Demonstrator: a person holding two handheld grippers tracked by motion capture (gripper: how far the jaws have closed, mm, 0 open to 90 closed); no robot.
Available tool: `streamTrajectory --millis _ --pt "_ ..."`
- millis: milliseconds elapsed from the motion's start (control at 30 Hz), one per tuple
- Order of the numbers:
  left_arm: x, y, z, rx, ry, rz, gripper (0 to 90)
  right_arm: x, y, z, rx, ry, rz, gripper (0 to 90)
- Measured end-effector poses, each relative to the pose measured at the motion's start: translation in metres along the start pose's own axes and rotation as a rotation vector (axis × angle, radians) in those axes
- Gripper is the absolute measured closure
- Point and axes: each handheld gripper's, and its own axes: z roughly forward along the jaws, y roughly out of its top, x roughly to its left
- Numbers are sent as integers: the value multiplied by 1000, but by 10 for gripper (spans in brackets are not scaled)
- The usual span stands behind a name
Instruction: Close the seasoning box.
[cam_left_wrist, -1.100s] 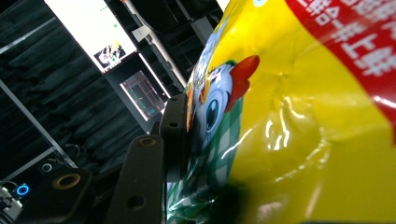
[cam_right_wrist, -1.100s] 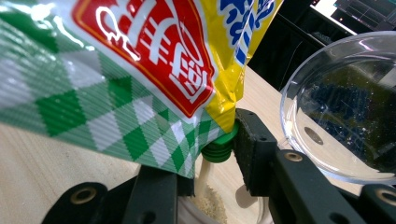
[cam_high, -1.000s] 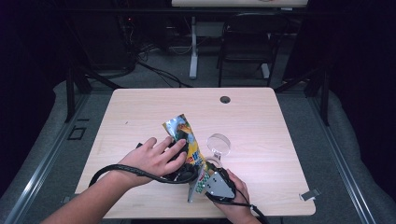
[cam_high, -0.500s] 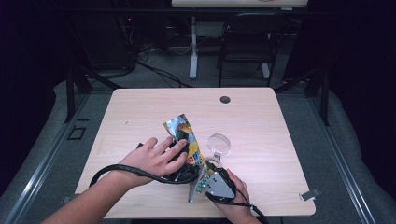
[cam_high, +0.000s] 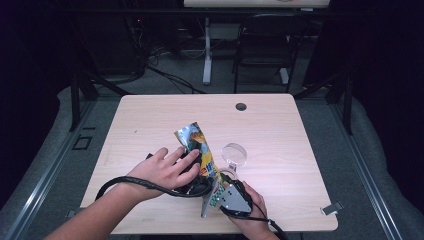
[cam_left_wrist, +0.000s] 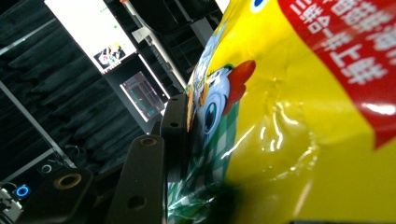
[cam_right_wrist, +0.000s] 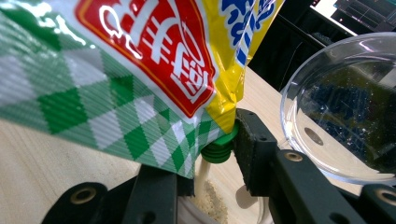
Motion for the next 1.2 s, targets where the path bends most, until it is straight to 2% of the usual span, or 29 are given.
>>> streamTrajectory --millis 333,367,467,1200 --pt "0 0 0 3 -1 7 666 0 0 0 -2 1 2 700" --pt "1 0 -1 13 0 21 666 0 0 0 -1 1 2 700" --pt "1 1 -1 17 1 29 668 0 0 0 -1 0 1 700" --pt "1 1 -2 19 0 35 670 0 0 0 -3 0 -2 699"
